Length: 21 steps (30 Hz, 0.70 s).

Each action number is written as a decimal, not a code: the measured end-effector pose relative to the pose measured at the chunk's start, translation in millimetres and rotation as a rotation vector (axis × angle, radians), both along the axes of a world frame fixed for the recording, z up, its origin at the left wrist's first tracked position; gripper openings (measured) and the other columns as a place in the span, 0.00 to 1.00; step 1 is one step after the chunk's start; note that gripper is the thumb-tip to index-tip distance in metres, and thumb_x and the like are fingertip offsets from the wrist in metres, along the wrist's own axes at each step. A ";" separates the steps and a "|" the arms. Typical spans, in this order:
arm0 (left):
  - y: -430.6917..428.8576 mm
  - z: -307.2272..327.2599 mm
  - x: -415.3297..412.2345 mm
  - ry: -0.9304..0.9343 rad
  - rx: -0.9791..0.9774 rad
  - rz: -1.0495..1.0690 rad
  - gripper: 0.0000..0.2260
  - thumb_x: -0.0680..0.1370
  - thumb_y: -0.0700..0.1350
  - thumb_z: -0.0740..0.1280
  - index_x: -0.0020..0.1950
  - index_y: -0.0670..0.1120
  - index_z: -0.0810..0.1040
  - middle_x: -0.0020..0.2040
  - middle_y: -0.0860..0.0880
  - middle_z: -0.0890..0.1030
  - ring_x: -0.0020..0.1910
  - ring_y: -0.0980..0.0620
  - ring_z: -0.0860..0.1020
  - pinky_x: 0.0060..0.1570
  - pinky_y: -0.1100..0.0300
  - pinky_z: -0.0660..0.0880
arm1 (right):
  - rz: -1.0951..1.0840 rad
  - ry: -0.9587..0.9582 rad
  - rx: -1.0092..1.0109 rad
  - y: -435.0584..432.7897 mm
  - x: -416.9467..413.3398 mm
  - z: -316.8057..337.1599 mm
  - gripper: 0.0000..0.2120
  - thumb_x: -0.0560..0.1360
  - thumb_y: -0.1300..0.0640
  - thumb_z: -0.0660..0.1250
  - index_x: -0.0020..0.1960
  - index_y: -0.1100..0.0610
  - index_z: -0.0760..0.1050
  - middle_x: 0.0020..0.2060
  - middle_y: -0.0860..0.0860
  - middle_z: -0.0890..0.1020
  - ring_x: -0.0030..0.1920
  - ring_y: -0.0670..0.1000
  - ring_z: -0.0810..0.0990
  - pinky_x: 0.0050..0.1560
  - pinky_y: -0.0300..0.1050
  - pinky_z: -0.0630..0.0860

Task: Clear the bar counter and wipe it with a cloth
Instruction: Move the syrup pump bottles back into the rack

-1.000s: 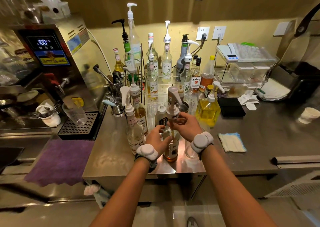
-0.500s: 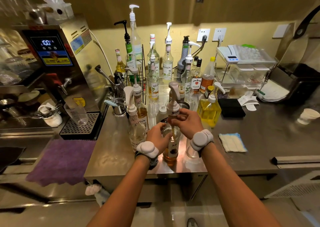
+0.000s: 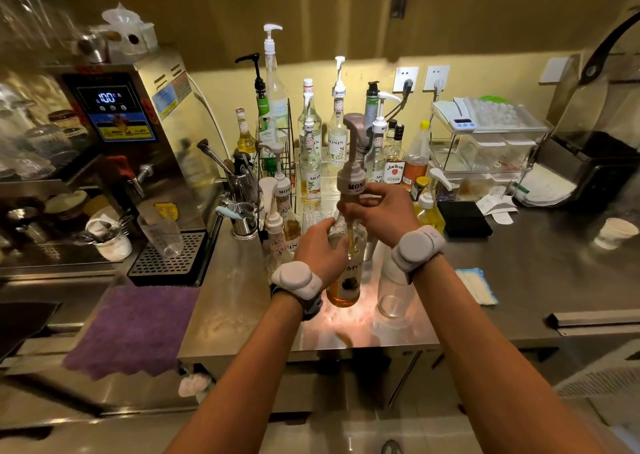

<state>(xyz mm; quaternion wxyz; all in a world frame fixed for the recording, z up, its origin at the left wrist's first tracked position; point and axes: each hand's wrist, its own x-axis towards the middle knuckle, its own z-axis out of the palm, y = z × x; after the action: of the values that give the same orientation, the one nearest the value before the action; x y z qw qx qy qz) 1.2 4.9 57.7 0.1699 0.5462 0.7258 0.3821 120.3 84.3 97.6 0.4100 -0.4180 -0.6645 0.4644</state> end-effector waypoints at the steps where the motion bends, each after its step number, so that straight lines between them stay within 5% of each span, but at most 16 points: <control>1: 2.6 4.9 -0.2 0.008 0.000 -0.002 0.21 0.77 0.48 0.66 0.70 0.45 0.72 0.62 0.45 0.79 0.59 0.46 0.78 0.57 0.56 0.74 | 0.005 0.001 0.005 3.3 -0.9 4.4 0.16 0.65 0.59 0.81 0.52 0.56 0.85 0.44 0.50 0.88 0.47 0.49 0.87 0.53 0.51 0.83; 14: 88.9 68.1 -1.4 0.079 0.022 0.086 0.24 0.79 0.48 0.63 0.75 0.44 0.65 0.72 0.44 0.71 0.71 0.44 0.69 0.68 0.51 0.67 | 0.042 0.071 0.117 101.5 -16.3 58.5 0.16 0.63 0.56 0.81 0.50 0.55 0.86 0.40 0.50 0.88 0.41 0.49 0.87 0.42 0.47 0.81; 21: 153.0 93.8 -0.1 0.100 0.078 0.176 0.23 0.79 0.47 0.64 0.74 0.43 0.68 0.69 0.43 0.74 0.67 0.42 0.73 0.65 0.50 0.71 | 0.110 0.119 0.199 167.2 -23.9 87.2 0.14 0.66 0.57 0.81 0.51 0.58 0.85 0.35 0.47 0.86 0.27 0.38 0.78 0.30 0.30 0.72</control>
<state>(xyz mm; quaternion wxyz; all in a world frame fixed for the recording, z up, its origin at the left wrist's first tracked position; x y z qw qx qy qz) 1.1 157.8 151.5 0.0780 0.5050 0.7630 0.3958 96.4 251.5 184.8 0.4622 -0.3099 -0.7036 0.4419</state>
